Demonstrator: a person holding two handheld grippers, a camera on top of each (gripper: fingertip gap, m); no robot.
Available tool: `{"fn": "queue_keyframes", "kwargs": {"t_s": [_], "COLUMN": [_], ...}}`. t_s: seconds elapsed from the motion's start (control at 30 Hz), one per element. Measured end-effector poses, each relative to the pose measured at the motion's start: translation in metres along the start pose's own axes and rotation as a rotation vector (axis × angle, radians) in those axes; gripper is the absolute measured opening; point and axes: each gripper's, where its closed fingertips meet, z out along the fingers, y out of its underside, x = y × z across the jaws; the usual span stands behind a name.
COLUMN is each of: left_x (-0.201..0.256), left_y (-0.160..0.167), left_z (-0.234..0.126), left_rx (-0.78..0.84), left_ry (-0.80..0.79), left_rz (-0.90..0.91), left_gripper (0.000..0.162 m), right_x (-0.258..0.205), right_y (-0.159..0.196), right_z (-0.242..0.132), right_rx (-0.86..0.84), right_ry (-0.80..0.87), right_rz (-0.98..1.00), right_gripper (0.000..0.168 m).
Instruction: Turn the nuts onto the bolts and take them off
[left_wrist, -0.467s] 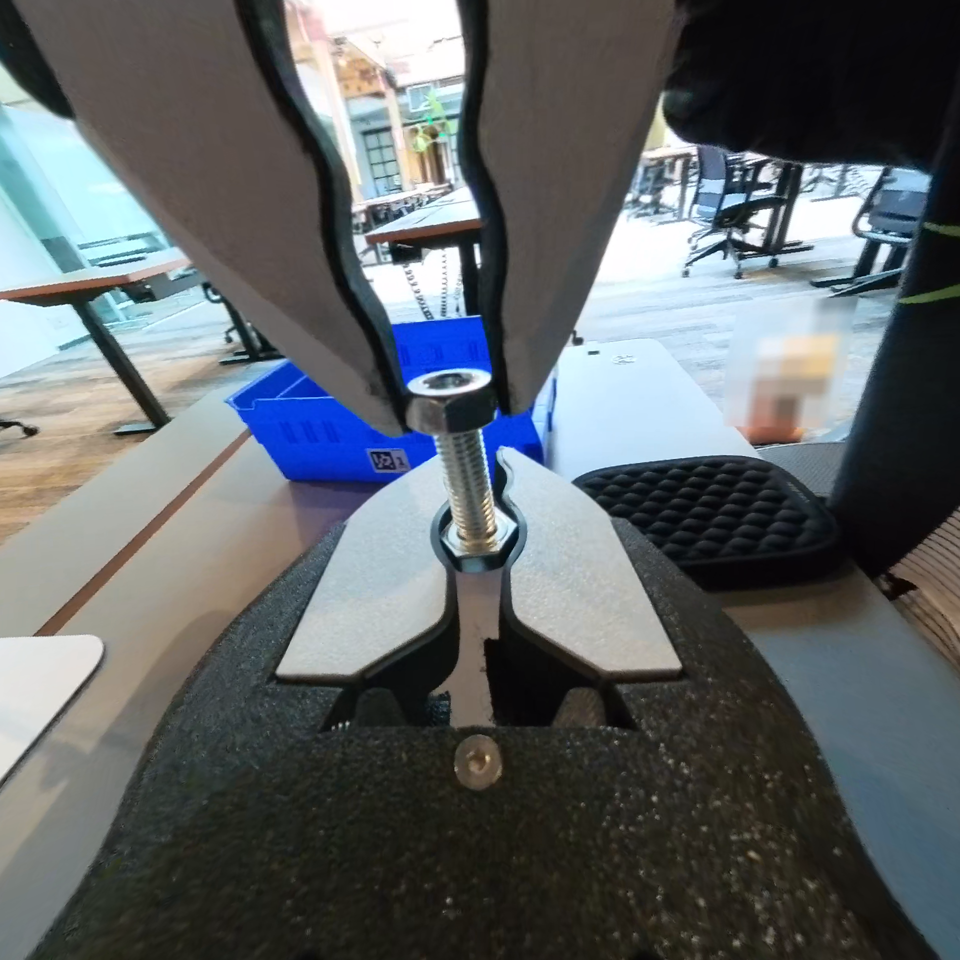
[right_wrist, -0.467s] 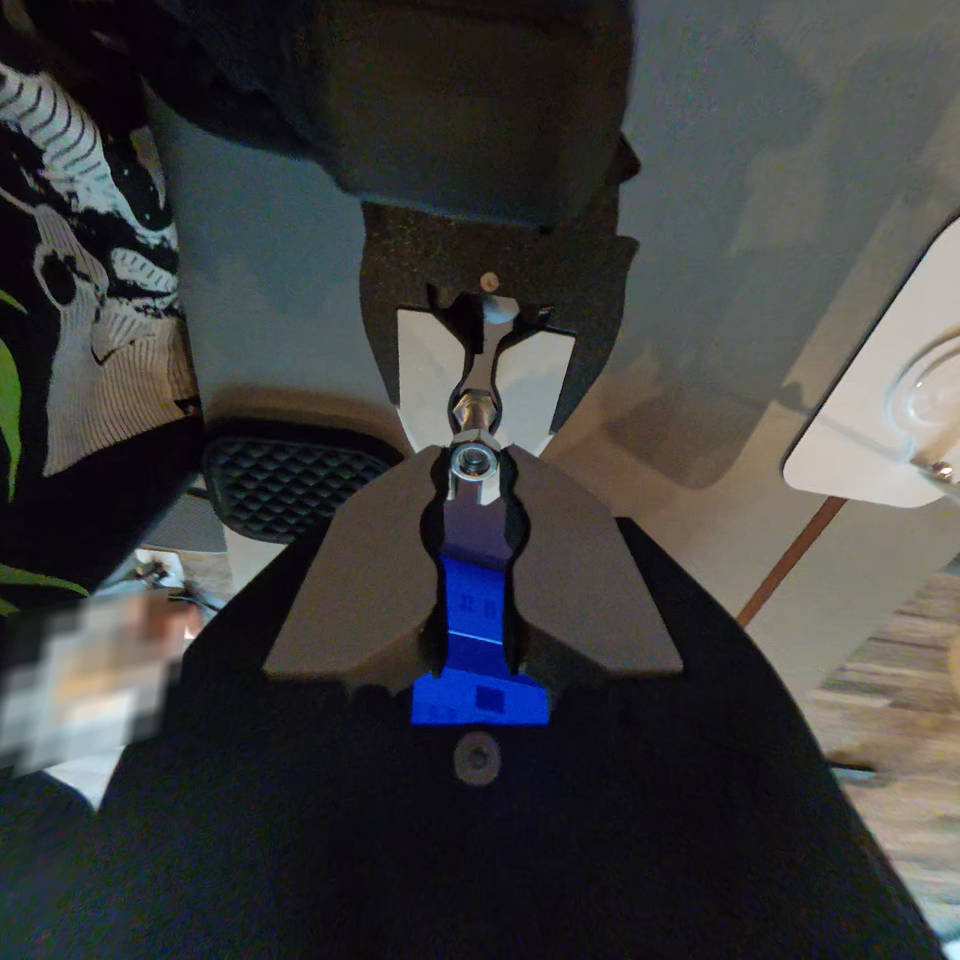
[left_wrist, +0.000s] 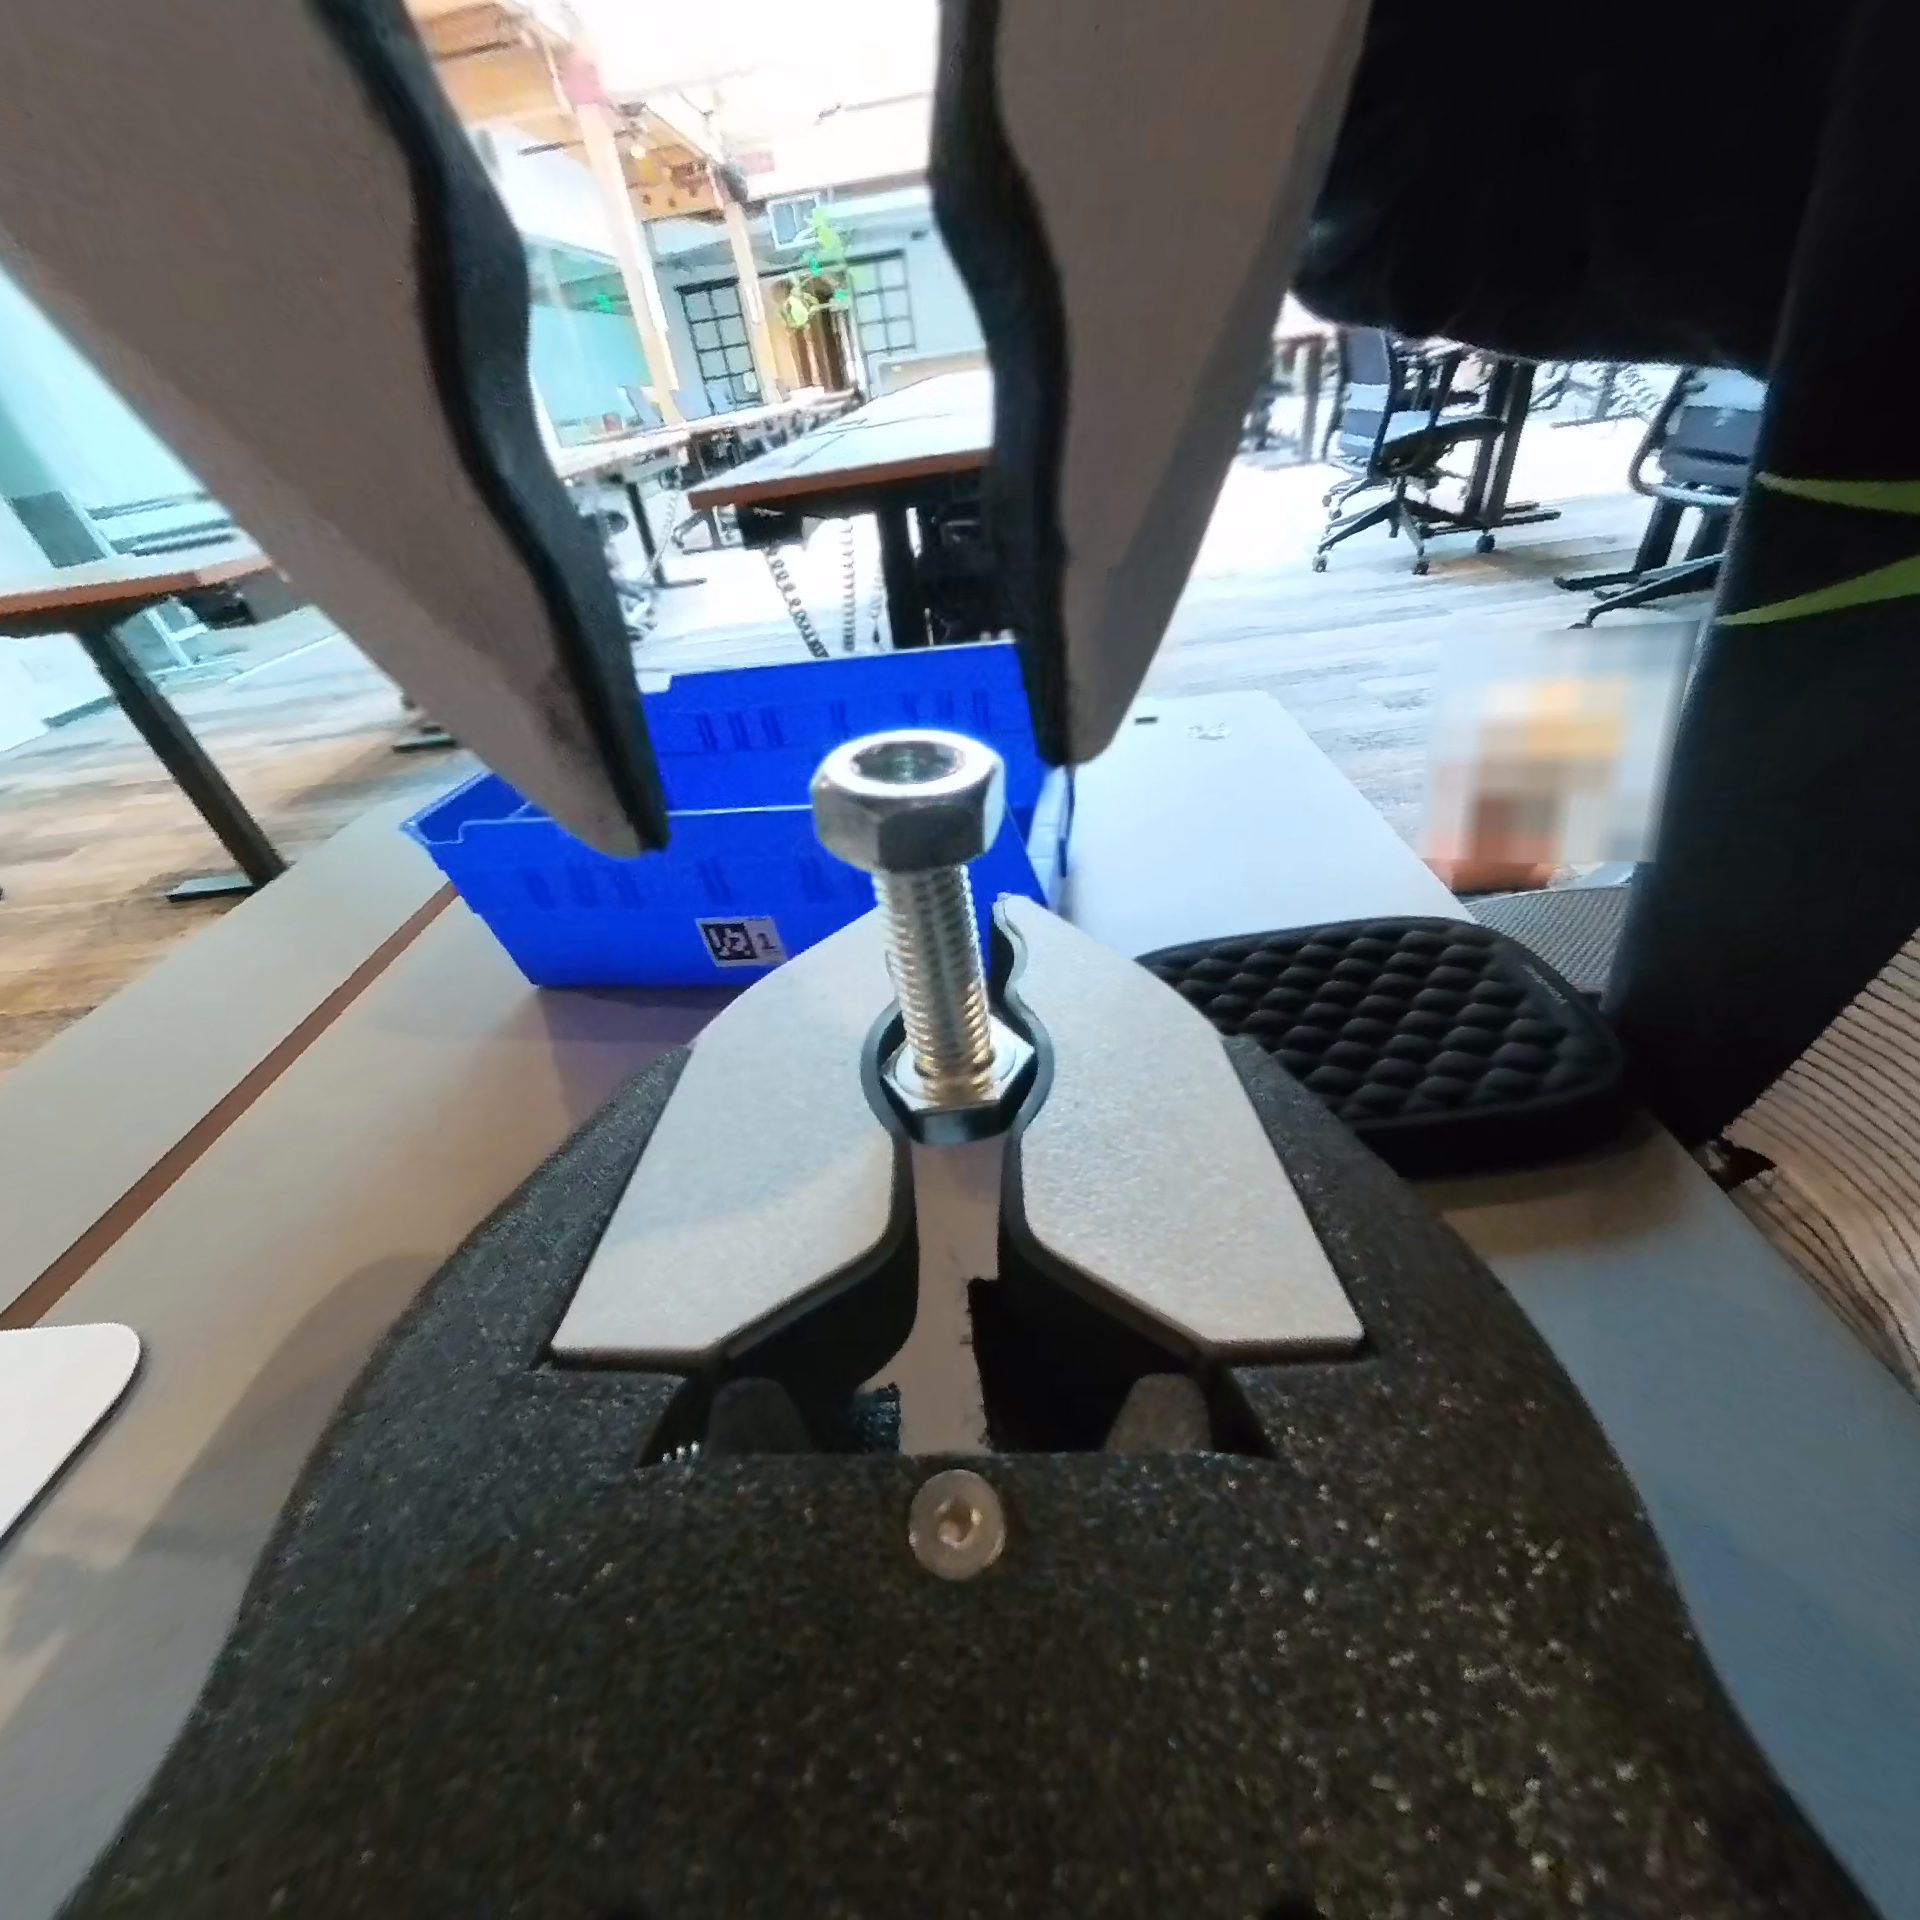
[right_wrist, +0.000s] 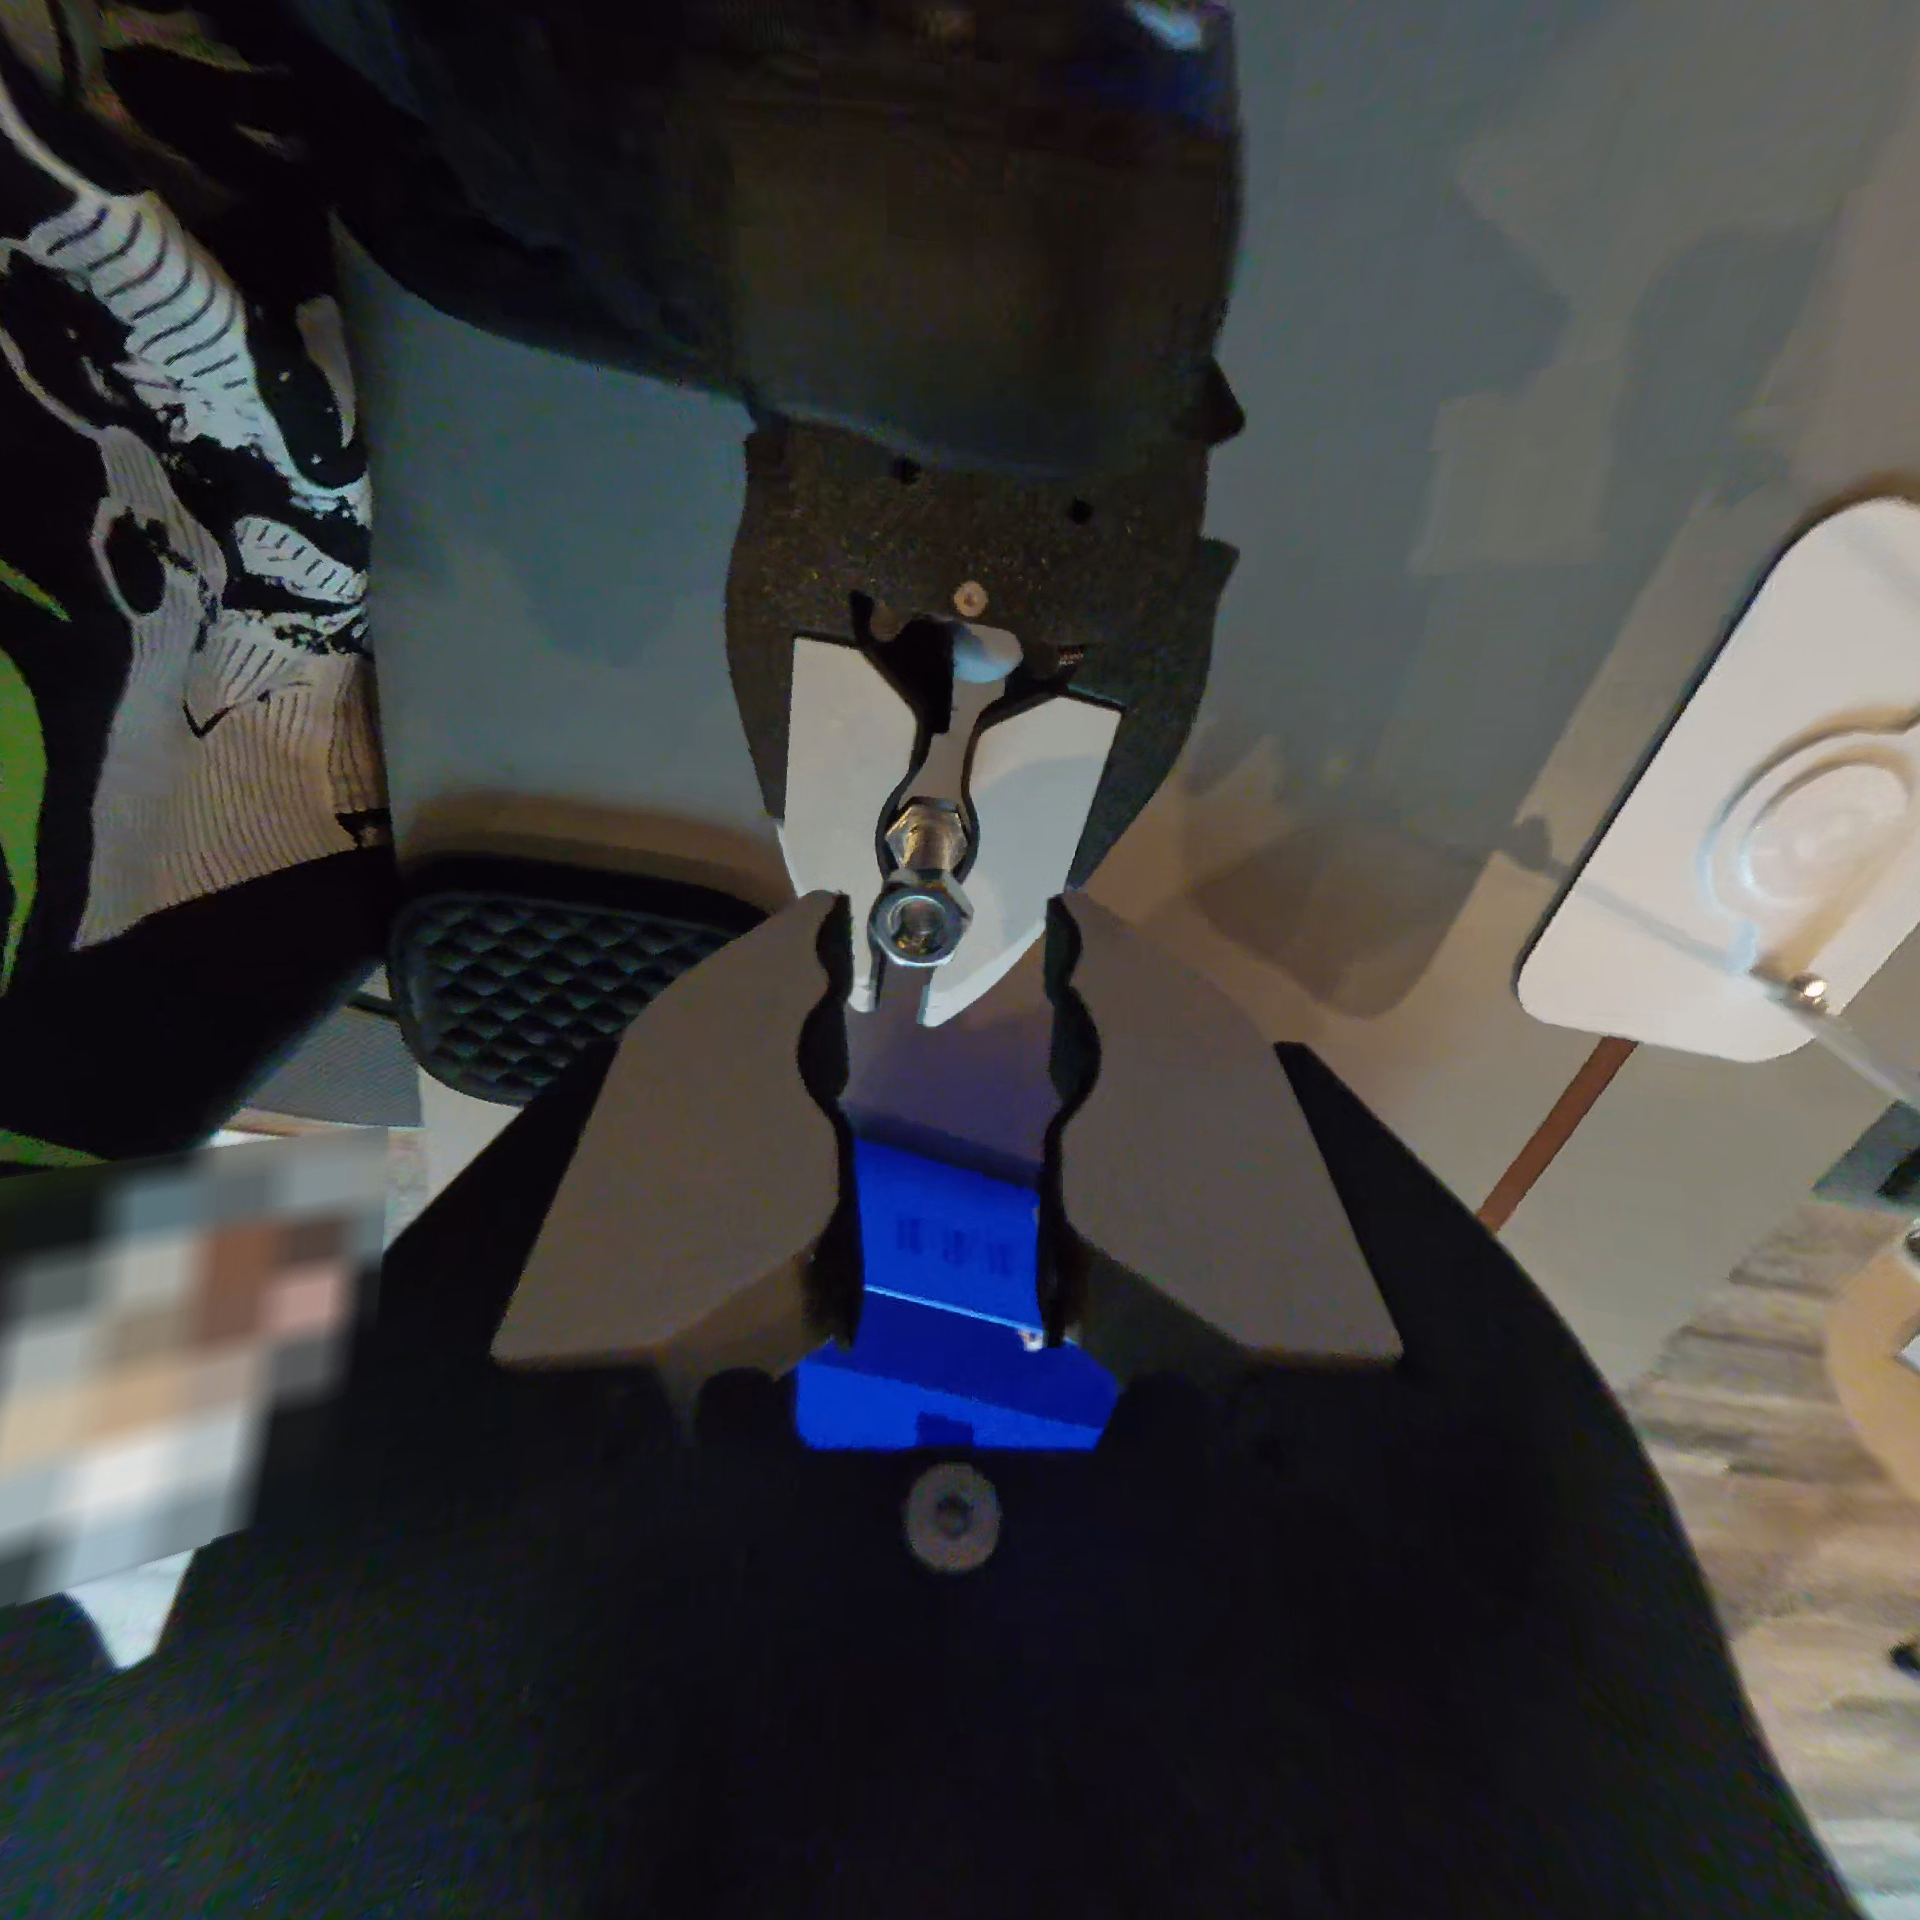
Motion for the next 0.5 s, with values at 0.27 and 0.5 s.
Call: {"fn": "queue_keyframes", "kwargs": {"t_s": [0.27, 0.5], "left_x": [0.012, 0.018], "left_y": [-0.007, -0.006], "left_z": [-0.002, 0.000], "left_rx": [0.056, 0.047], "left_ry": [0.103, 0.139], "left_rz": [-0.028, -0.022], "left_gripper": [0.011, 0.012], "right_x": [-0.017, -0.013], "right_y": [0.000, -0.004], "right_z": [-0.006, 0.000], "right_rx": [0.050, 0.074], "right_ry": [-0.003, 0.019], "right_rz": [-0.442, -0.597], "right_gripper": [0.034, 0.031]}}
